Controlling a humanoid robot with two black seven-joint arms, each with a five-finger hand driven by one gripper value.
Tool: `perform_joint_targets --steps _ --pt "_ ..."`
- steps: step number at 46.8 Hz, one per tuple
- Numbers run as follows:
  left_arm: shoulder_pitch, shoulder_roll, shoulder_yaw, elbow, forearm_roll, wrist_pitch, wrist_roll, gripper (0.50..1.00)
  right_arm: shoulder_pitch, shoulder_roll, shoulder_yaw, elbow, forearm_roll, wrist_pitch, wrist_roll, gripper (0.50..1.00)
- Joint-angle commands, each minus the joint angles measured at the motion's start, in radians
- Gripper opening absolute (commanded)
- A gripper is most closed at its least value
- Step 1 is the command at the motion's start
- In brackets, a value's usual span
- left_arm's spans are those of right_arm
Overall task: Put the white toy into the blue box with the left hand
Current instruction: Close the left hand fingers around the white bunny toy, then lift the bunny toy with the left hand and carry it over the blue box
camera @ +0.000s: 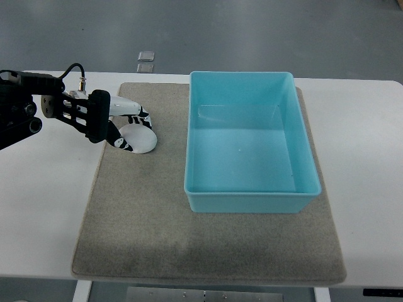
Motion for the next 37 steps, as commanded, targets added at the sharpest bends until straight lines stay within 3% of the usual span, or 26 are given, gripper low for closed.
perform_joint_targets --steps 1,37 --pt "-0.002 -0.001 -0.009 0.003 -0.002 0.0 0.0 0.521 0.0 0.0 0.0 0.0 0.0 0.0 0.0 0.936" --pt "-0.068 -0.001 -0.065 0.001 -0.015 0.003 0.001 0.54 0.0 0.0 0.0 0.0 0.0 0.0 0.0 0.936"
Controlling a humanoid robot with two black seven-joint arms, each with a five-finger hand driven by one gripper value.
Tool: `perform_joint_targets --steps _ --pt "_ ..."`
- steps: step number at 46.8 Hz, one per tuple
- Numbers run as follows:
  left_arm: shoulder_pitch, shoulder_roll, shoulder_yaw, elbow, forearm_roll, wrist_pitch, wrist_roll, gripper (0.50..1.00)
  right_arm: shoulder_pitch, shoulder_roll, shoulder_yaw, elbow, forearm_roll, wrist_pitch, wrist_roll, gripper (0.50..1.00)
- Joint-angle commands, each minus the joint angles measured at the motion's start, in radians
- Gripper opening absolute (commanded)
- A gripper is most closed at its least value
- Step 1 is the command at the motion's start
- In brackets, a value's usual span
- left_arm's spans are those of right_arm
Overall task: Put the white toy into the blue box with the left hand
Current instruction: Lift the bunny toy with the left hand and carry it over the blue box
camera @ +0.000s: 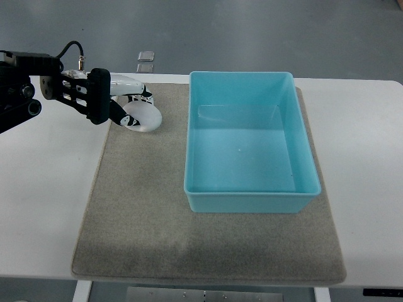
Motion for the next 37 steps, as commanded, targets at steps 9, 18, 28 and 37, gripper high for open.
perform_joint_targets --steps 9,18,28,37 --pt "-0.038 -0.002 -0.022 0.0 -0.005 0.069 0.001 0.548 0.0 0.0 0.0 0.0 0.0 0.0 0.0 0.936" --pt "-0.075 -0.031 -0.024 -0.005 -0.009 0.112 0.001 0.548 0.0 0.0 0.0 0.0 0.0 0.0 0.0 0.936" --pt "-0.08 -0.082 -0.025 -0.012 -0.011 0.178 0.001 0.555 0.0 0.0 0.0 0.0 0.0 0.0 0.0 0.936" --pt "-0.078 -0.119 -0.045 -0.012 -0.011 0.179 0.001 0.557 0.0 0.0 0.0 0.0 0.0 0.0 0.0 0.936"
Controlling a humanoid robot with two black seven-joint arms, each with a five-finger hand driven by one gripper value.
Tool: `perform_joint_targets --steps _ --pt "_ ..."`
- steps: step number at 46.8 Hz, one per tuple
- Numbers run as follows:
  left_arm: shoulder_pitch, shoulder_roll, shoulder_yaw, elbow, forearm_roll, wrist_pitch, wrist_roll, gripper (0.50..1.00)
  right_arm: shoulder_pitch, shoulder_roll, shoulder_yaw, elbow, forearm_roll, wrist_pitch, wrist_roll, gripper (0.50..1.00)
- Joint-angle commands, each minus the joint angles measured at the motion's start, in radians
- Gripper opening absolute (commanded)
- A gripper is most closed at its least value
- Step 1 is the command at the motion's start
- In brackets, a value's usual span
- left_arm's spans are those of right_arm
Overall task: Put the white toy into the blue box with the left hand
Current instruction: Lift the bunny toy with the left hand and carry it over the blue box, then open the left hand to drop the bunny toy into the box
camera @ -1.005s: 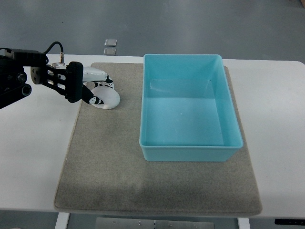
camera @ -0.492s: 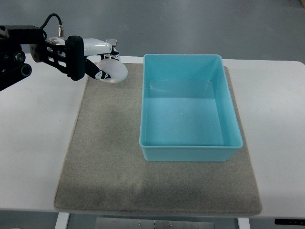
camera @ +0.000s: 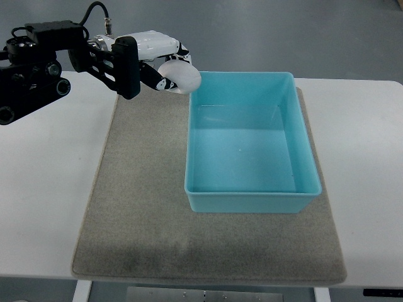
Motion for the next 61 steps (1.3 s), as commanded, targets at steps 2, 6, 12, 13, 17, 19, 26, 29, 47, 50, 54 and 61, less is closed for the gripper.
perform_joint_targets --steps 2,6,12,13,17,19,26,29,47,50,54,61 --pt "0.003 -0.02 -0.01 0.0 0.0 0.0 0.0 0.557 0.0 0.0 0.0 0.0 0.0 0.0 0.0 0.936" --pt "0.006 -0.038 -0.016 0.0 0.0 0.001 0.0 0.559 0.0 0.0 0.0 0.0 0.0 0.0 0.0 0.936" --pt "0.015 -0.063 -0.03 0.002 -0.002 0.001 0.0 0.578 0.0 0.0 0.0 0.0 0.0 0.0 0.0 0.936" --pt "0.017 -0.07 -0.03 0.002 -0.002 0.001 0.0 0.581 0.0 0.0 0.0 0.0 0.0 0.0 0.0 0.936" --pt "0.021 -0.092 -0.03 0.003 -0.003 0.001 0.0 0.585 0.0 0.0 0.0 0.0 0.0 0.0 0.0 0.936" --pt "0.021 -0.101 -0.03 0.005 -0.005 0.001 0.0 0.587 0.0 0.0 0.0 0.0 0.001 0.0 0.0 0.936" --pt "0.058 -0.141 -0.032 0.009 -0.005 0.001 0.0 0.662 0.0 0.0 0.0 0.0 0.0 0.0 0.0 0.936" --pt "0.075 -0.142 -0.032 0.009 -0.006 0.001 0.0 0.709 0.0 0.0 0.0 0.0 0.0 0.0 0.0 0.936" --pt "0.118 -0.144 -0.03 0.009 -0.023 0.0 0.0 0.879 0.0 0.0 0.0 0.0 0.0 0.0 0.0 0.936" --pt "0.121 -0.144 -0.03 0.009 -0.023 0.0 0.0 0.879 0.0 0.0 0.0 0.0 0.0 0.0 0.0 0.936" --pt "0.123 -0.144 -0.03 0.011 -0.023 0.0 0.0 0.879 0.0 0.0 0.0 0.0 0.0 0.0 0.0 0.936" --pt "0.121 -0.142 -0.032 0.011 -0.024 0.0 0.0 0.881 0.0 0.0 0.0 0.0 0.0 0.0 0.0 0.936"
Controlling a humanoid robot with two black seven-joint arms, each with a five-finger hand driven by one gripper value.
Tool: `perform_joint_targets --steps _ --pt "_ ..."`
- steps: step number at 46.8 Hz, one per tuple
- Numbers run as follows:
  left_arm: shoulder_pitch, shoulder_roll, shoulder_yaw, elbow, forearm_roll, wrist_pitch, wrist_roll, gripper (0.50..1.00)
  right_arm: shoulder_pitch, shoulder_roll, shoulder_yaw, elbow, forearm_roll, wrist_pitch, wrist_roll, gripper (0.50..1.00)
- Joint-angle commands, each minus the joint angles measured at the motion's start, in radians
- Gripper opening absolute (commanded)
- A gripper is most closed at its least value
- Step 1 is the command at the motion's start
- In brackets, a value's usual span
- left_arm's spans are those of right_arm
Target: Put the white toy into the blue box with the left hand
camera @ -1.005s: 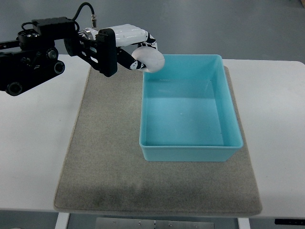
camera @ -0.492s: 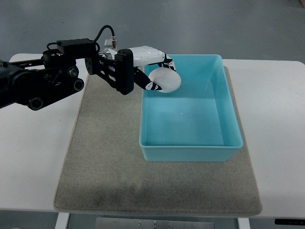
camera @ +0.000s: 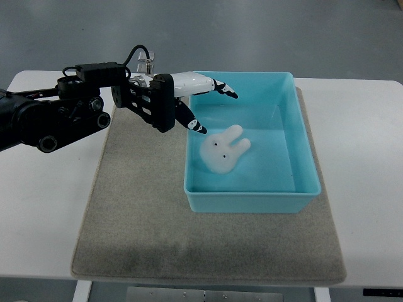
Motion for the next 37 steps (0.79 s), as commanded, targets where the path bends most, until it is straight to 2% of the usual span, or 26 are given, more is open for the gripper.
perform_joint_targets --steps 1,9,21,30,37 --pt "-0.001 0.001 -0.002 0.002 -0.005 0.0 0.0 0.881 0.0 0.0 0.0 0.0 0.0 0.0 0.0 0.936" --pt "-0.002 -0.001 -0.008 0.021 -0.018 0.002 0.0 0.881 0.0 0.0 0.0 0.0 0.0 0.0 0.0 0.936" --pt "-0.005 -0.01 -0.023 0.151 -0.024 0.004 0.0 0.881 0.0 0.0 0.0 0.0 0.0 0.0 0.0 0.936" --pt "-0.004 -0.01 -0.054 0.208 -0.066 0.005 0.0 0.881 0.0 0.0 0.0 0.0 0.0 0.0 0.0 0.936" --pt "-0.002 -0.012 -0.055 0.286 -0.115 0.085 0.0 0.885 0.0 0.0 0.0 0.0 0.0 0.0 0.0 0.936"
